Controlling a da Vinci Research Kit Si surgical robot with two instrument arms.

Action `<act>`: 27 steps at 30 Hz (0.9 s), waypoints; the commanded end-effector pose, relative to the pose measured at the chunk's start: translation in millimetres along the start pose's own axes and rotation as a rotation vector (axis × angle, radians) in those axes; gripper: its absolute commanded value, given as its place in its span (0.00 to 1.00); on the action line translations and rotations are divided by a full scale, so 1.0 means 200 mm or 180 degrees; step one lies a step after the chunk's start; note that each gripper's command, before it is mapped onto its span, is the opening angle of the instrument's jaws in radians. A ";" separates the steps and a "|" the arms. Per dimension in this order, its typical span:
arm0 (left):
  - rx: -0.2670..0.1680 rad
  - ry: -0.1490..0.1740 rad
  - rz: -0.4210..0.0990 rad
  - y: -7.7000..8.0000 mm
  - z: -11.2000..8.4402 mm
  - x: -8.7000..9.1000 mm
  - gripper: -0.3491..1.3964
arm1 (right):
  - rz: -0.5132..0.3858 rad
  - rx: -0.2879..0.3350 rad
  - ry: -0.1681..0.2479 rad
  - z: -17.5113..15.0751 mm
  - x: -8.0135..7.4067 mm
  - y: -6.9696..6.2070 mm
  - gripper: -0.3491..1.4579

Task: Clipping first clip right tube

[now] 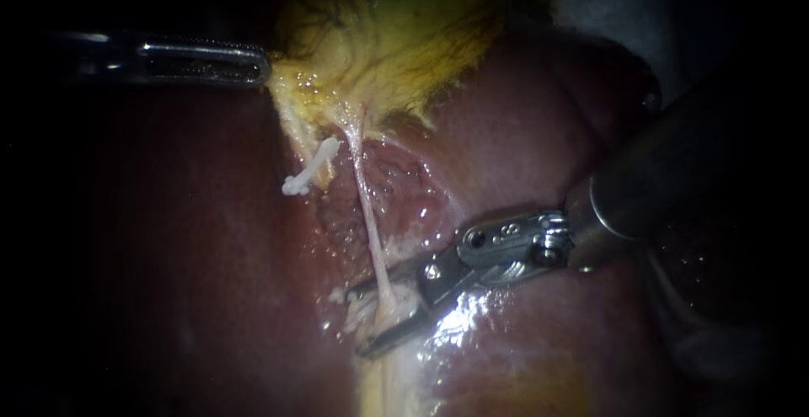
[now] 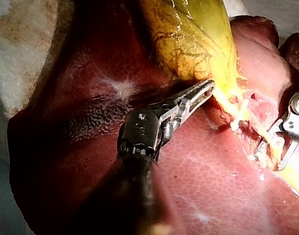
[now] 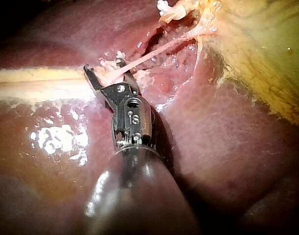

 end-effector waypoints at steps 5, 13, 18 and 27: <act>-0.0001 0.0000 -0.0001 0.000 0.000 0.000 0.00 | 0.0001 -0.0001 0.0002 0.000 0.000 0.000 0.39; -0.0001 0.0000 -0.0001 0.000 0.000 0.000 0.00 | 0.0027 0.0077 0.0195 -0.001 0.001 0.002 0.44; -0.0001 0.0000 -0.0001 0.000 0.000 0.000 0.00 | 0.0177 0.0259 0.0617 -0.004 0.002 0.004 0.46; -0.0001 0.0000 -0.0001 0.000 0.000 0.000 0.00 | 0.0449 0.0564 0.0989 -0.004 0.003 0.005 0.48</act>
